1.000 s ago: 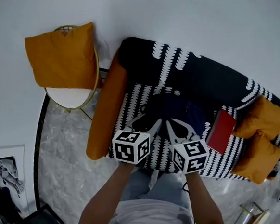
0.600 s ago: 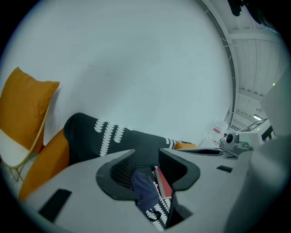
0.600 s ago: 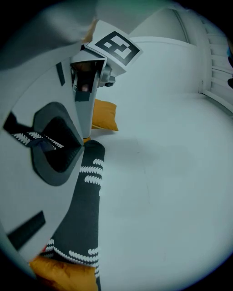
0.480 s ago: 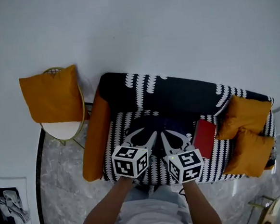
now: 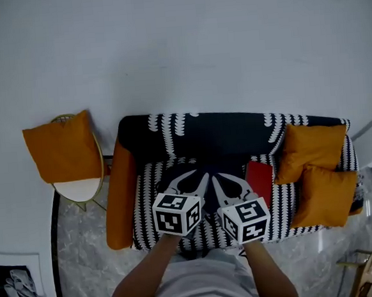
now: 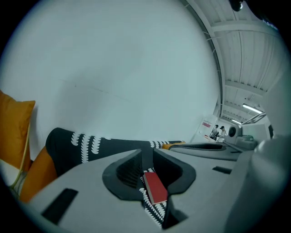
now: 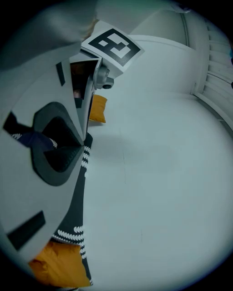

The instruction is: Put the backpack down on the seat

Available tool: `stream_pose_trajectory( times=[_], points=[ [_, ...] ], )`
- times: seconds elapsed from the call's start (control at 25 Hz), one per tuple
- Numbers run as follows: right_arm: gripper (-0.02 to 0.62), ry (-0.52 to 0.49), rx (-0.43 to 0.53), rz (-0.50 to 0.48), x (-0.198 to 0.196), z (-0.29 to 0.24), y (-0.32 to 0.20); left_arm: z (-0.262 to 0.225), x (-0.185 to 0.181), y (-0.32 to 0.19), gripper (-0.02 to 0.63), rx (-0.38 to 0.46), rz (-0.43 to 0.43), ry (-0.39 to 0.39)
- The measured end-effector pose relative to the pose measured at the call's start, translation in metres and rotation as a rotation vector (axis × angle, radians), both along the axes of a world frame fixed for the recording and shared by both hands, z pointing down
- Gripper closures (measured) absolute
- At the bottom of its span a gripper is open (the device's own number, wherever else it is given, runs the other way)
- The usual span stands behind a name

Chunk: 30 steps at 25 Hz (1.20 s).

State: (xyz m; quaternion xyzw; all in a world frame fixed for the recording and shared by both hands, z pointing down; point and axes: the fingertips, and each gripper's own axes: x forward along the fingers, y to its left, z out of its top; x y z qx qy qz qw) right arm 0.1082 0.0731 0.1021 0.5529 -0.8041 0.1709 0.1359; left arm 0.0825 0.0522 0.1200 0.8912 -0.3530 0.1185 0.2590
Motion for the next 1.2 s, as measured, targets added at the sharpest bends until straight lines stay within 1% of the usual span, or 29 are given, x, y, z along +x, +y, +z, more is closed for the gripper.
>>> stream_pose_trajectory(
  times=[0.12,0.32,0.44,0.56,0.64,0.76,1.2],
  points=[
    [0.594,-0.004,0.015,0.006,0.01,-0.011,0.005,-0.01,0.013,0.006,0.556,0.023,0.013,-0.017],
    [0.594,-0.003,0.031,0.009,0.026,-0.025,0.006,-0.024,0.029,0.007,0.564,0.048,0.012,-0.004],
    [0.594,0.003,0.039,0.007,0.035,-0.03,0.005,-0.03,0.036,0.007,0.589,0.069,0.007,-0.018],
    [0.594,-0.007,0.034,0.003,0.038,-0.031,0.004,-0.034,0.044,0.007,0.599,0.078,0.01,-0.02],
    [0.594,-0.021,0.03,0.005,0.041,-0.031,0.004,-0.036,0.05,0.007,0.601,0.082,0.02,-0.014],
    [0.594,-0.023,0.029,0.012,0.044,-0.031,0.003,-0.036,0.056,0.006,0.601,0.088,0.036,-0.025],
    [0.594,-0.025,0.033,0.024,0.053,-0.029,-0.003,-0.038,0.063,-0.001,0.601,0.084,0.037,-0.02]
  ],
)
